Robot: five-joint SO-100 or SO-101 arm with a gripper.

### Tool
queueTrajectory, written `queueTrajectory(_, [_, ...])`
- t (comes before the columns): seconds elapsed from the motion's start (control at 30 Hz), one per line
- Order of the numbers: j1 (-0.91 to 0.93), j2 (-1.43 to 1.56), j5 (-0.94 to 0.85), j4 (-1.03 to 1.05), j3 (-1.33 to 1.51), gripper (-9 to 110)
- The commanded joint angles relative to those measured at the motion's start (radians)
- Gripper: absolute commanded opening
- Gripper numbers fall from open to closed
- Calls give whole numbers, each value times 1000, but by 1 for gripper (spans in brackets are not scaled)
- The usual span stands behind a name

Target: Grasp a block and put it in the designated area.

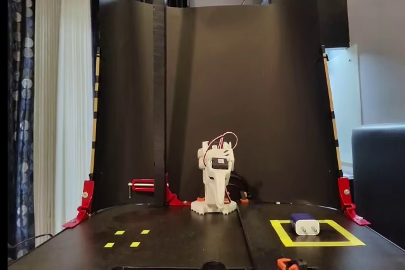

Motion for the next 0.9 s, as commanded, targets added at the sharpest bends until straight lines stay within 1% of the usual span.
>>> queueTrajectory(0.0, [0,8,-9,3,8,0])
queueTrajectory(0.87, [21,8,2,6,8,0])
